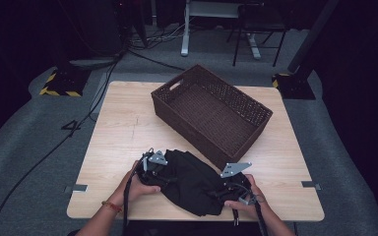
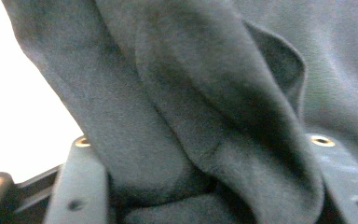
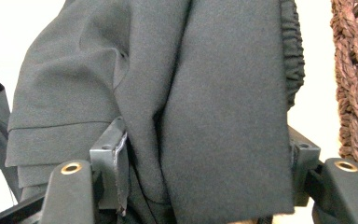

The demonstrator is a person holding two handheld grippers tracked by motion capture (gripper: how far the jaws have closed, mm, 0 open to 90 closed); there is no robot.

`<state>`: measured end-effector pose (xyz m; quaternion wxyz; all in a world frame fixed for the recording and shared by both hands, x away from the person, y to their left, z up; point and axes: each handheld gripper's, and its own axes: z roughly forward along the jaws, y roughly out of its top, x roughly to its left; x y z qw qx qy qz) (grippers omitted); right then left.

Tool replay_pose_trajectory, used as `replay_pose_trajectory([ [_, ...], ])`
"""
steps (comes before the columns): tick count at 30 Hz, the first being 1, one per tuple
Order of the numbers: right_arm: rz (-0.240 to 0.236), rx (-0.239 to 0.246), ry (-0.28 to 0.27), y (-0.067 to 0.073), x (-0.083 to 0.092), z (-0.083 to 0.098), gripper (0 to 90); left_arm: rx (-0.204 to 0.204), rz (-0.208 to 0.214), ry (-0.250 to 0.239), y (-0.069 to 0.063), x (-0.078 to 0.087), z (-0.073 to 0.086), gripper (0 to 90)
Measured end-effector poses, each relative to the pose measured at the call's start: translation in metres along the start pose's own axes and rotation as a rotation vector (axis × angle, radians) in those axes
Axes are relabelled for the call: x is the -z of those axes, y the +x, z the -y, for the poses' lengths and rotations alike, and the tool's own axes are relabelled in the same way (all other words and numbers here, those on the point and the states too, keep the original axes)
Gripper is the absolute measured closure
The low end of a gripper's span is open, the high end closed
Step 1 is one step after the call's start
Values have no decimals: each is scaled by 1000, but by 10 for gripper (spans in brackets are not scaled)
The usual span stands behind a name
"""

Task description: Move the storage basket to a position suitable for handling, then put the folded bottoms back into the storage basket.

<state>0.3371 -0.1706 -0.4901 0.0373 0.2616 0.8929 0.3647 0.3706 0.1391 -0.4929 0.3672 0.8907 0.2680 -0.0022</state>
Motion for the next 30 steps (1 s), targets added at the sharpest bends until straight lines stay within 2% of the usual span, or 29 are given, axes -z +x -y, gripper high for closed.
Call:
replay_pose_trajectory([
  [4, -2, 6, 0, 1, 0, -1, 369, 15, 39, -10, 1, 1, 2, 589],
  [7, -4, 9, -2, 1, 1, 0, 382, 9, 36, -11, 0, 1, 2, 619],
  [10, -9, 17, -9, 3, 2, 0, 410, -13, 15, -14, -5, 2, 2, 657],
  [13, -10, 21, -15, 4, 3, 0, 429, -33, 12, -19, -6, 3, 2, 668],
  [18, -9, 35, -16, 6, 5, -2, 453, -43, 13, -27, -7, 6, 2, 676],
  [20, -6, 47, -24, 8, 7, -3, 501, -54, -2, -42, -8, 10, 2, 680],
  [21, -17, 49, -32, 9, 8, -3, 562, -53, -5, -43, -9, 12, 2, 682],
  [30, -20, 78, -48, 15, 15, -9, 586, -75, -31, -63, -13, 22, -1, 688],
])
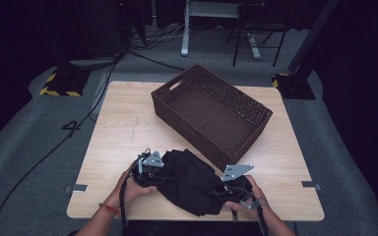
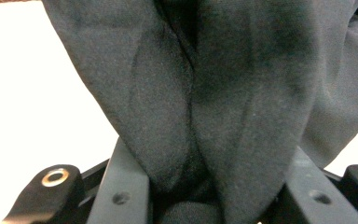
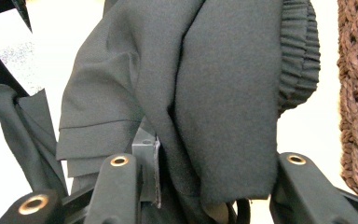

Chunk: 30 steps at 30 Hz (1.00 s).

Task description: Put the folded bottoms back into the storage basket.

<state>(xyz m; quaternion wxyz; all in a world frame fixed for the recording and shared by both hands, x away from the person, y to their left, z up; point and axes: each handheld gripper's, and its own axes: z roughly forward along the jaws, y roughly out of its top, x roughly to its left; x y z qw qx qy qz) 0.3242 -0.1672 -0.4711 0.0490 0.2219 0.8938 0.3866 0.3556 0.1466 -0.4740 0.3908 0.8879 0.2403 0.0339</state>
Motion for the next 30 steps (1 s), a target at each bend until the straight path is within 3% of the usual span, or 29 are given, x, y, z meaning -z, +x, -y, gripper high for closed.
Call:
replay_pose_trajectory([
  [6, 8, 16, -13, 3, 4, -11, 593, 5, -16, -25, 2, 11, -2, 691],
  [12, 15, 31, -32, 4, 13, -26, 596, 4, -30, -78, 2, 31, -11, 694],
  [30, 44, 78, -112, 3, 50, -75, 606, -36, -74, -178, 8, 74, -52, 698],
])
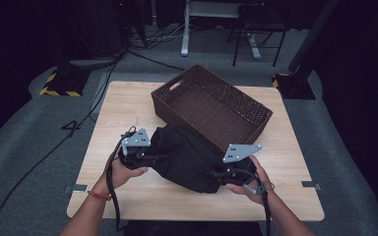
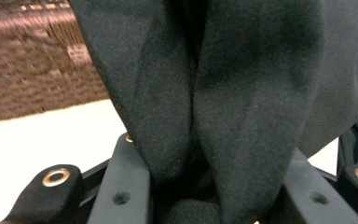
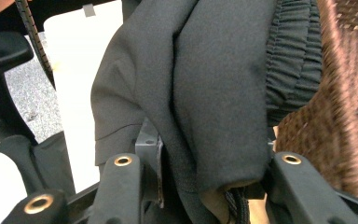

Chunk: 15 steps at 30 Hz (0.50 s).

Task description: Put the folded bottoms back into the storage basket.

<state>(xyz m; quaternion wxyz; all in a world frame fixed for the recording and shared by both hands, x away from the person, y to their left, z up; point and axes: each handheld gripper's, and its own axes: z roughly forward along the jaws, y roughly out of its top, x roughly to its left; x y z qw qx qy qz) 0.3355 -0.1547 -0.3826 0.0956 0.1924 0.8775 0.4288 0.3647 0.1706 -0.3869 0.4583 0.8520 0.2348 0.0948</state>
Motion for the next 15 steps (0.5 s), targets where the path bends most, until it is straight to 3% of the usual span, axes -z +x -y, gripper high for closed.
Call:
replay_pose_trajectory([
  [4, 20, 18, -30, -1, 15, -15, 606, -24, -9, -41, 0, 10, -17, 698],
  [15, 65, 27, -65, -10, 40, -37, 606, -54, -17, -80, 4, 17, -52, 697],
])
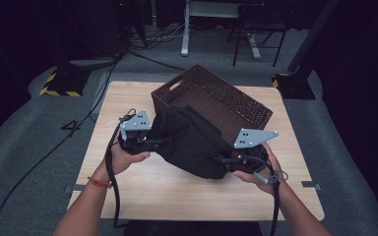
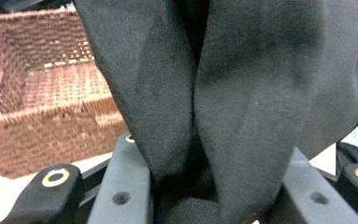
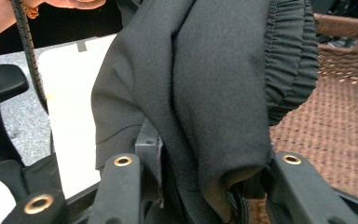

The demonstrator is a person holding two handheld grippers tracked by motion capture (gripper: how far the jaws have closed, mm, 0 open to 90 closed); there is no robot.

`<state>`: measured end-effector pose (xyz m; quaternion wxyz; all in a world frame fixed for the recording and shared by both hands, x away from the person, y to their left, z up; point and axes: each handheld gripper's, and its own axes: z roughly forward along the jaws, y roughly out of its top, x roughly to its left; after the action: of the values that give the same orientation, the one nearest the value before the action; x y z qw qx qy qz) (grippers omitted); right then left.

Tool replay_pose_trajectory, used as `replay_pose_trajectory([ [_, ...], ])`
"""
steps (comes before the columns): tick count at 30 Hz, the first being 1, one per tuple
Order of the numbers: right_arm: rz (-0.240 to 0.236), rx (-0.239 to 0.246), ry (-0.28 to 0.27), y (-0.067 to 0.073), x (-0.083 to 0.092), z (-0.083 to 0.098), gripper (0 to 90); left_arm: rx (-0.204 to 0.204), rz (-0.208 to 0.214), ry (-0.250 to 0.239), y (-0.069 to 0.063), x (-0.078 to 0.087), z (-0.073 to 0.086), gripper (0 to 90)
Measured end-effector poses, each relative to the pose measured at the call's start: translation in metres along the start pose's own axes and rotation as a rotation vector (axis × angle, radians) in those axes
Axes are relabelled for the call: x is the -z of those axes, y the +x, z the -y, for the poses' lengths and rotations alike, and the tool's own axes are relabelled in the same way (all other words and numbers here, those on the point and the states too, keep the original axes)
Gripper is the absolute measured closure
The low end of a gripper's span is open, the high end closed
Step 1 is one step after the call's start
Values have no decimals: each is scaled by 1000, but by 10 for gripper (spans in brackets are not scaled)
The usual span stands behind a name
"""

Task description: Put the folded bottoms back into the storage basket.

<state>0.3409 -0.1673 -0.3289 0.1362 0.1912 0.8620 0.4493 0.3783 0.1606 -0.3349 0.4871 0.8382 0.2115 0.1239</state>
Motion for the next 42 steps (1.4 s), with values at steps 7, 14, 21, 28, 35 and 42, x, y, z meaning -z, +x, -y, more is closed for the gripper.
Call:
replay_pose_trajectory([
  [7, 36, 2, -13, -12, 13, -9, 605, -22, -15, -13, 4, -7, -22, 697],
  [14, 82, -2, -19, -30, 23, -16, 605, -38, -33, -20, 15, -24, -46, 696],
  [21, 123, -5, -7, -46, 26, -23, 604, -33, -52, -30, 25, -38, -58, 695],
  [28, 161, -10, 13, -64, 18, -25, 603, -25, -74, -20, 39, -56, -63, 694],
  [35, 181, -28, 25, -79, 7, -23, 602, -14, -93, -6, 56, -73, -65, 691],
  [42, 217, -34, 48, -94, -2, -17, 601, -1, -114, 4, 66, -99, -64, 690],
])
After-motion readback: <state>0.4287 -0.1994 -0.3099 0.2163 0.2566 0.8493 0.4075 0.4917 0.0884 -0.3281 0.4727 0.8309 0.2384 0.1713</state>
